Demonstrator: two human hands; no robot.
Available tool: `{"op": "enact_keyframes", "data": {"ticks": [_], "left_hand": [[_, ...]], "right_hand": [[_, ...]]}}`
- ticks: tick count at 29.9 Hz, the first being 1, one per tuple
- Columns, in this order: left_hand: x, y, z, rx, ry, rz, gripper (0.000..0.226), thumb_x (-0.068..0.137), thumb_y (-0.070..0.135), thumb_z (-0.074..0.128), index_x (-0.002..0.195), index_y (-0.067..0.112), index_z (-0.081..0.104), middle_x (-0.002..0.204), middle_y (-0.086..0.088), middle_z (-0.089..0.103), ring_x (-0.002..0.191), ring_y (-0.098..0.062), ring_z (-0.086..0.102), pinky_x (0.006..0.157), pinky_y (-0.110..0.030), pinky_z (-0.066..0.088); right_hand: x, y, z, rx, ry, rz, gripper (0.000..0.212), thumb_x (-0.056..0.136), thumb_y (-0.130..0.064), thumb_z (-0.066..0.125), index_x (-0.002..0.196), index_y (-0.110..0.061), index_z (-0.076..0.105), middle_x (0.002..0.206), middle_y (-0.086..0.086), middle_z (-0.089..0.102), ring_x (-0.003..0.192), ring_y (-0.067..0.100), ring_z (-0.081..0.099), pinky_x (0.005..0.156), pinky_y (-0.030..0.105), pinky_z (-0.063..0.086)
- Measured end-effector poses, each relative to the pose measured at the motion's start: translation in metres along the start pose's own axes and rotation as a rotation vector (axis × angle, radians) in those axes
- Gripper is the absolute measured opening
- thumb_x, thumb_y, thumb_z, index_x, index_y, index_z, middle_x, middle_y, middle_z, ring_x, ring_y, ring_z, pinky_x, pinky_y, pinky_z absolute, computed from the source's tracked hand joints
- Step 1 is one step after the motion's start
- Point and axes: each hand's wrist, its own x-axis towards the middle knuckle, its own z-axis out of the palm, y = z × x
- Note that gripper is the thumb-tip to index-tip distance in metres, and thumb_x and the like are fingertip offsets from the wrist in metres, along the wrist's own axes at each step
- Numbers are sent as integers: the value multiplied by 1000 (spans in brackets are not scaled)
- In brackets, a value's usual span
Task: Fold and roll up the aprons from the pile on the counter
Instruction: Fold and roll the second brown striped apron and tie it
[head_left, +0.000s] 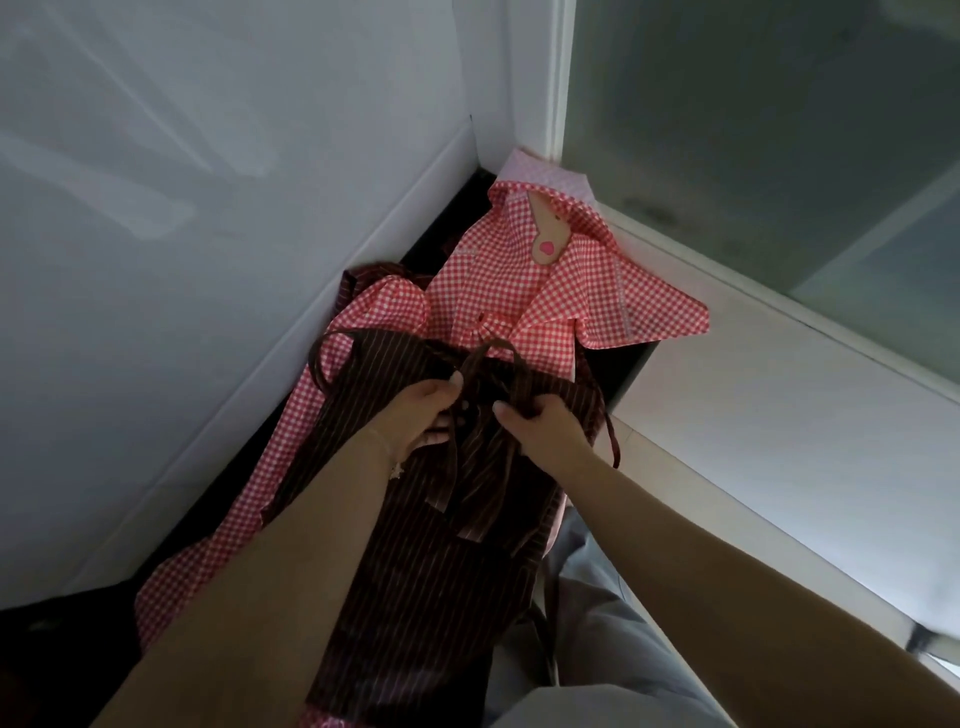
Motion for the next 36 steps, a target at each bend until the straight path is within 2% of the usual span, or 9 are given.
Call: {"op": "enact_keyframes", "data": {"ticks": [3,7,9,12,15,22,26,32,36], "left_hand": [[-15,-3,-4,18,-61,85,40,91,46,52,119,20,61,113,-16,62,108,-28,58,96,-42,46],[-39,-6,-26,-293,-89,56,89,83,76,14,113,11,66,119,-16,65,111,-30,60,93,-44,48],[-46,-13,-44,-371,-78,-12,101,80,81,8,103,3,69,120,-15,64,115,-32,57,95,-48,46],[-65,-31,-72,-241,-93,-62,83,79,78,30,76,7,72,120,-7,64,114,-26,58,92,-47,47],[-81,-41,-83,29,-15,-22,79,58,76,62,106,12,63,127,1,60,111,-17,61,88,-36,50],[-77,-60,-25,462,-67,102,62,93,46,54,143,15,34,129,-5,54,110,-15,56,93,-30,46],[-60,-77,0,662,3,114,66,89,41,63,141,9,39,128,-9,57,108,-19,57,93,-30,47],[-80,-99,5,1170,264,588,52,94,32,55,141,25,34,134,-8,40,111,-24,49,86,-37,49],[-83,-104,17,1346,234,682,57,95,51,43,142,19,39,131,-6,44,117,-26,43,93,-38,41]], "right_hand": [[-9,-9,12,-16,-80,-29,36,92,-30,60,119,-8,53,94,1,65,70,11,60,51,21,48],[-55,-7,31,-499,31,-746,16,93,-23,49,108,-21,56,94,-4,62,83,17,61,68,31,49],[-66,1,43,-718,-174,-920,19,89,-15,49,104,-17,61,104,2,62,98,22,56,80,35,47],[-79,15,60,-897,-747,-582,34,88,-3,43,112,-14,64,116,6,61,106,23,54,82,28,45],[-86,23,74,-787,-962,-329,42,89,5,38,123,-9,60,124,9,62,107,19,58,87,23,43],[-125,38,90,-487,-60,-821,20,90,-8,48,87,-19,64,80,-14,61,65,-2,48,65,20,37],[-114,67,88,143,445,-330,25,90,-16,53,110,-30,49,109,-13,47,98,5,52,84,25,48],[-88,96,75,372,354,94,32,97,-34,48,121,-13,48,98,3,63,86,18,63,63,28,47],[-89,95,75,386,347,136,28,98,-33,38,97,-14,58,94,8,64,86,25,62,81,45,54]]}}
